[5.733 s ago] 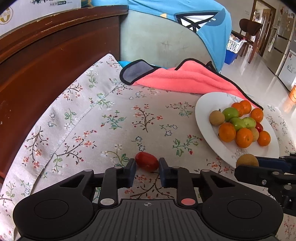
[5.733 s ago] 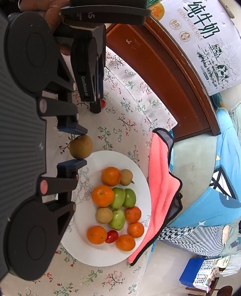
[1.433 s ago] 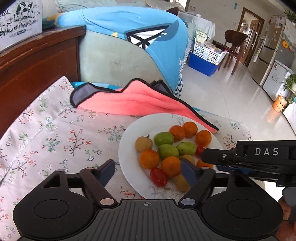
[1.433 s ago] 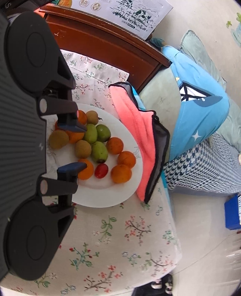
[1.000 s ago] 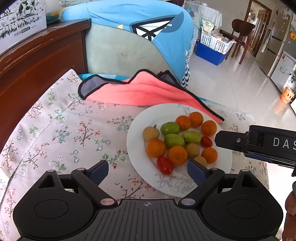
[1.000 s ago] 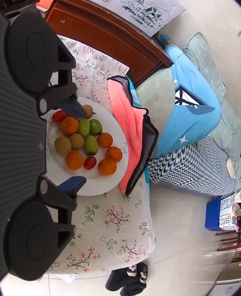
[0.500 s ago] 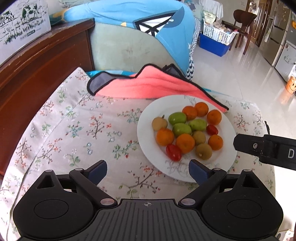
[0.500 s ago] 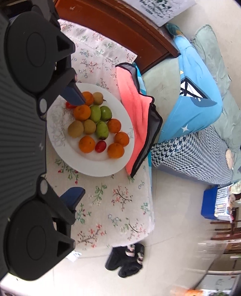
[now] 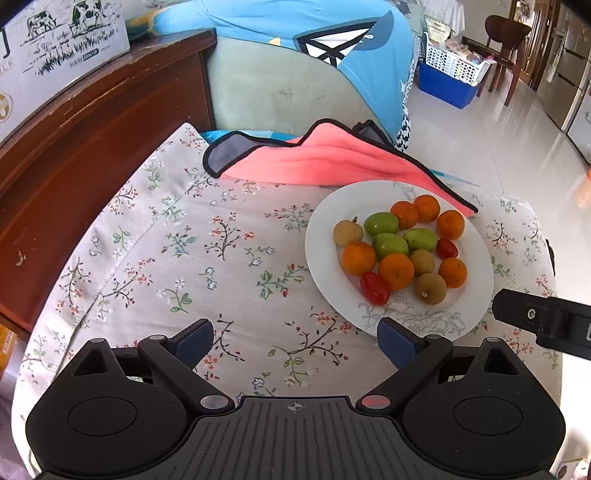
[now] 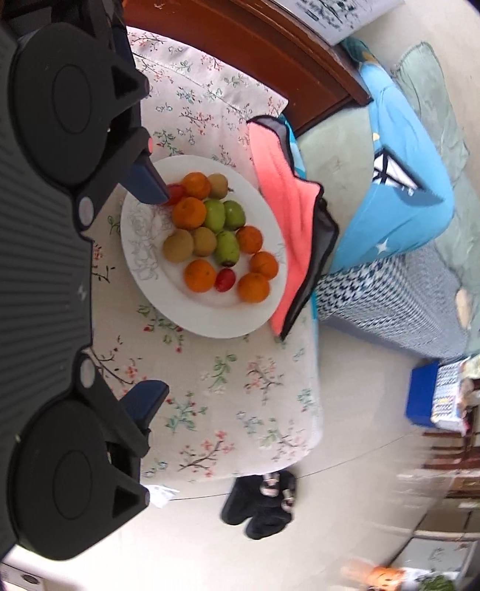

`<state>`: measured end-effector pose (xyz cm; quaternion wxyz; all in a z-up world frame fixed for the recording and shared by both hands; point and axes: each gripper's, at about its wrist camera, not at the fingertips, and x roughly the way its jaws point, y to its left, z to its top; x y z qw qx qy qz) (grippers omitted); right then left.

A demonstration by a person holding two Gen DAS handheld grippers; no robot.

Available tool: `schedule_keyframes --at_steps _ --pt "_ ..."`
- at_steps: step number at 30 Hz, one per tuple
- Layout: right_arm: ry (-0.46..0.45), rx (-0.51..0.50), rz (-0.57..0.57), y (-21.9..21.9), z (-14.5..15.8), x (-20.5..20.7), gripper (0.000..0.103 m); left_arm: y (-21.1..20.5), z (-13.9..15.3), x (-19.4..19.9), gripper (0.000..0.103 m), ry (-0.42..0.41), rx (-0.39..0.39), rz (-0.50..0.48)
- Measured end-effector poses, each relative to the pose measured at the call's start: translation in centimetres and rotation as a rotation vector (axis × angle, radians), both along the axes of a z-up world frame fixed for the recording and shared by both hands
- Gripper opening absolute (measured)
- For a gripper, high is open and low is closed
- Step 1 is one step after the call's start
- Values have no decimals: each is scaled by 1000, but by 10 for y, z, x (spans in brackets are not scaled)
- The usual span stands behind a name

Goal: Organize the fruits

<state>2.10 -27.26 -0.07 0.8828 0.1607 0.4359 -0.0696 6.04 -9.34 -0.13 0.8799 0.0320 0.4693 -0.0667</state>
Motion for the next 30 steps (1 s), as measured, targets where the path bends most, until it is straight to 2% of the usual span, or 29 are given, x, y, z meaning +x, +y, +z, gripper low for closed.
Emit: schedule_keyframes --at_steps 18,24,30 --pt "30 -174 31 16 -13 5 101 -4 -8 8 97 31 24 -6" --pt "31 -184 34 18 -14 6 101 -5 -10 10 97 39 26 4" --pt "34 -244 41 21 -16 7 101 -5 -11 11 97 39 29 21"
